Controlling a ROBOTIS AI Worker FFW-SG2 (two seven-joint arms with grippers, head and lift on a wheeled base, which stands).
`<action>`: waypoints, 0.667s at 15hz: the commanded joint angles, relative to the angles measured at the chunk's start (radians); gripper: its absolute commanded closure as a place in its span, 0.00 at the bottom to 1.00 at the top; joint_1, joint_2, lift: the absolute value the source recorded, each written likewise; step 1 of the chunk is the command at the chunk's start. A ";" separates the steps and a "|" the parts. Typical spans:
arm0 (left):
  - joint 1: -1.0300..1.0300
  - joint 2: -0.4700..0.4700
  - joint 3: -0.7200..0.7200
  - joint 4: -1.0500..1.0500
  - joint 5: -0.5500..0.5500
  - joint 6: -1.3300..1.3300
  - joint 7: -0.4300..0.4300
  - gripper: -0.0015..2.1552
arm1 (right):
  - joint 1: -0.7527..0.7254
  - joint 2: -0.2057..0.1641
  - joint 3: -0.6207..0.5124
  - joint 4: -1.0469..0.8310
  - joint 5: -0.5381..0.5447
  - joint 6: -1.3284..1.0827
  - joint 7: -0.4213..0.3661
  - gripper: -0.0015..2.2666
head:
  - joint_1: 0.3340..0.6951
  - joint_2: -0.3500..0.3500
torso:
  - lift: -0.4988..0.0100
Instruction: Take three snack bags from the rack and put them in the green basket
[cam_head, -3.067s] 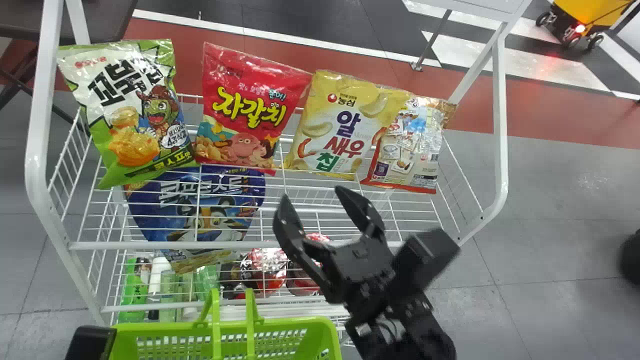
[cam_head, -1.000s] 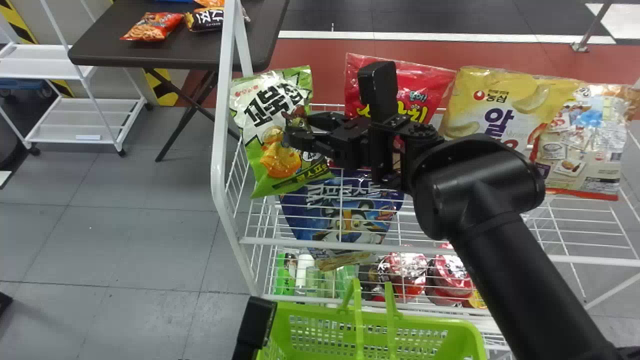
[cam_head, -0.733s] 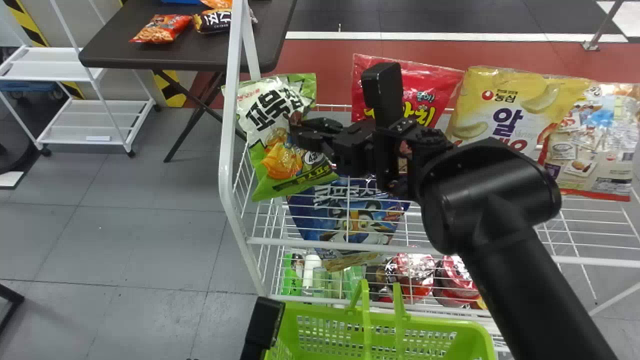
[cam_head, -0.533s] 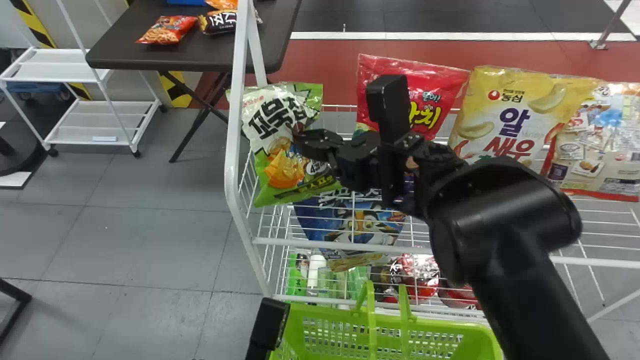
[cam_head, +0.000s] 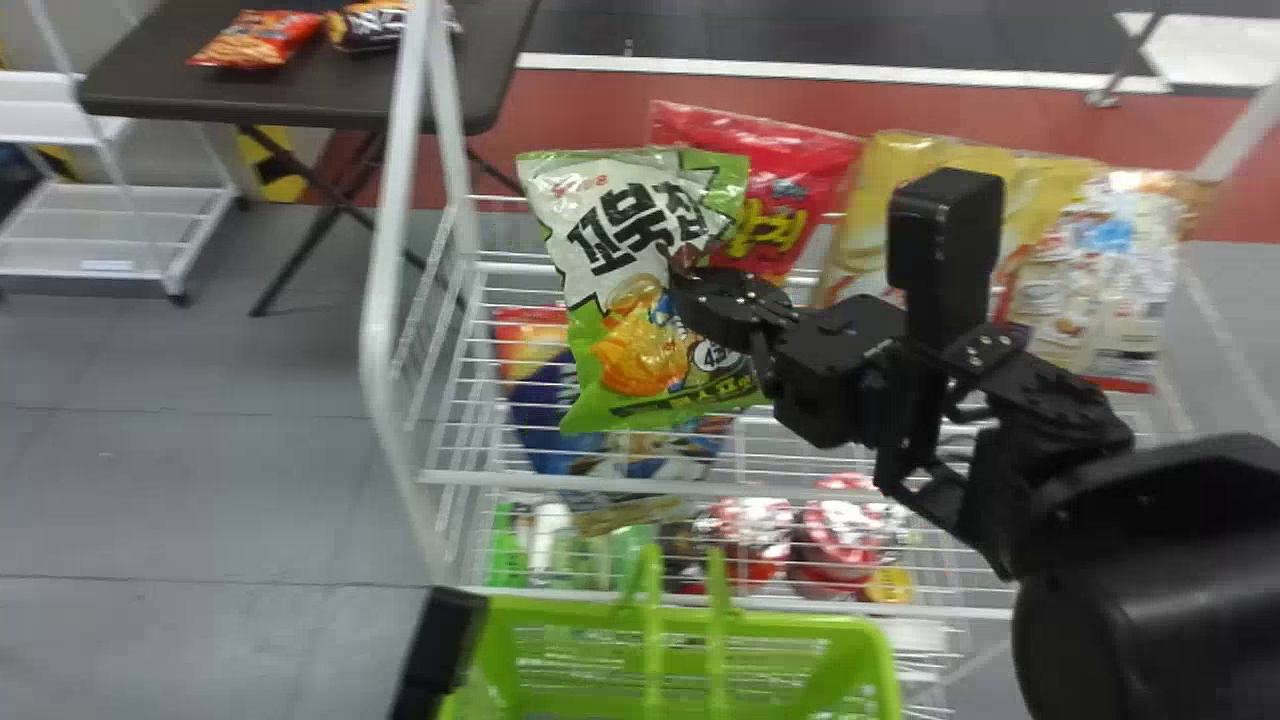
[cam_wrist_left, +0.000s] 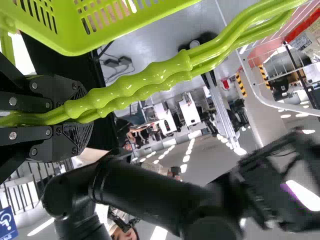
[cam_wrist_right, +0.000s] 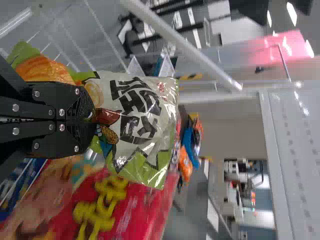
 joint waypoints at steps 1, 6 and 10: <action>-0.017 -0.010 0.002 0.004 -0.004 0.000 0.004 0.86 | 0.137 -0.025 -0.165 -0.156 -0.092 0.083 0.012 0.96 | 1.00 0.22 | 0.95; -0.026 -0.032 0.008 0.011 -0.029 -0.009 0.013 0.86 | 0.358 -0.007 -0.460 -0.357 -0.212 0.230 0.115 0.95 | 1.00 0.00 | 0.95; -0.029 -0.047 -0.009 0.006 -0.054 -0.012 0.027 0.86 | 0.402 0.076 -0.570 -0.391 -0.213 0.381 0.254 0.95 | 1.00 0.00 | 0.95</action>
